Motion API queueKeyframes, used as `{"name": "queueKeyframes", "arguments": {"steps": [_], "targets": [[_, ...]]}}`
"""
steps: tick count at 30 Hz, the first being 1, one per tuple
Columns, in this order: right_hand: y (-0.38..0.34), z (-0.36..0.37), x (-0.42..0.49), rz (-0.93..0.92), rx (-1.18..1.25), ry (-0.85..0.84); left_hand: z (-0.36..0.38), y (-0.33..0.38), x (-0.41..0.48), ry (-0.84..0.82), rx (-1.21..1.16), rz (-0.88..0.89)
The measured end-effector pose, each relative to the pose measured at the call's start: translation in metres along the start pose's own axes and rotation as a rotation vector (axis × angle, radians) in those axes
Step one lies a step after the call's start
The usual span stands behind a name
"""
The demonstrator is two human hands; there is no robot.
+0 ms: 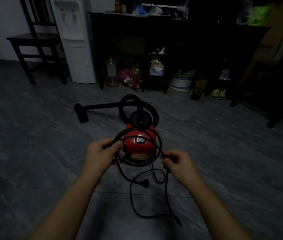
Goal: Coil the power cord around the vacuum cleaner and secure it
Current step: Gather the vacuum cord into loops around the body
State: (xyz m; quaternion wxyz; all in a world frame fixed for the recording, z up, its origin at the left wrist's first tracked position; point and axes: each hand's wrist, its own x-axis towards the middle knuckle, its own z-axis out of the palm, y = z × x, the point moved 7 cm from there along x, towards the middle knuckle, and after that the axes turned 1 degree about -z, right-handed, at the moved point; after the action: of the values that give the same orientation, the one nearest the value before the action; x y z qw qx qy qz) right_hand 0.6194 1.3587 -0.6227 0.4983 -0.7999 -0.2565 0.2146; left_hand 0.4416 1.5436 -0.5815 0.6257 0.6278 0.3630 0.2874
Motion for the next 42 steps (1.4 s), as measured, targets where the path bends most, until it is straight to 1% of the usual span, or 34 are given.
{"name": "queueKeyframes", "arguments": {"steps": [2, 5, 8, 13, 15, 18, 19, 22, 24, 28, 33, 36, 39, 42], "targets": [[0.001, -0.003, 0.002, 0.017, 0.075, 0.065, 0.005, -0.003, -0.001, -0.019, 0.014, 0.001], [0.0, 0.0, 0.003, 0.027, 0.212, 0.089, 0.012, -0.009, -0.001, -0.042, 0.045, -0.007], [-0.004, 0.005, 0.002, 0.032, 0.268, 0.061, 0.014, -0.015, 0.0, -0.029, 0.081, -0.006], [-0.014, 0.011, -0.004, 0.054, 0.315, -0.011, 0.01, -0.024, 0.003, 0.044, 0.142, 0.016], [-0.017, 0.012, -0.004, 0.008, 0.258, -0.005, 0.01, -0.026, 0.004, 0.056, 0.136, 0.011], [-0.01, 0.01, -0.005, -0.047, -0.004, 0.07, 0.016, -0.022, 0.0, 0.006, 0.175, 0.058], [-0.009, 0.009, -0.004, -0.044, -0.049, 0.099, 0.019, -0.021, -0.002, -0.022, 0.198, 0.078], [-0.008, 0.006, -0.002, -0.025, -0.053, 0.133, 0.021, -0.023, -0.001, -0.079, 0.206, 0.067], [-0.009, 0.003, -0.002, -0.026, -0.052, 0.126, 0.021, -0.023, 0.001, -0.103, 0.214, 0.045], [-0.014, 0.005, -0.003, -0.081, -0.123, 0.074, 0.022, -0.019, 0.0, -0.159, 0.324, 0.06], [-0.016, 0.01, -0.003, -0.143, -0.208, 0.028, 0.026, -0.022, 0.0, -0.262, 0.569, 0.164], [-0.02, 0.013, -0.005, -0.19, -0.243, 0.014, 0.03, -0.025, -0.004, -0.326, 0.586, 0.134], [-0.021, 0.016, -0.005, -0.211, -0.245, 0.009, 0.027, -0.021, -0.004, -0.288, 0.563, 0.113], [-0.016, 0.019, -0.002, -0.169, -0.219, 0.015, 0.024, -0.017, -0.003, -0.253, 0.509, 0.099]]}}
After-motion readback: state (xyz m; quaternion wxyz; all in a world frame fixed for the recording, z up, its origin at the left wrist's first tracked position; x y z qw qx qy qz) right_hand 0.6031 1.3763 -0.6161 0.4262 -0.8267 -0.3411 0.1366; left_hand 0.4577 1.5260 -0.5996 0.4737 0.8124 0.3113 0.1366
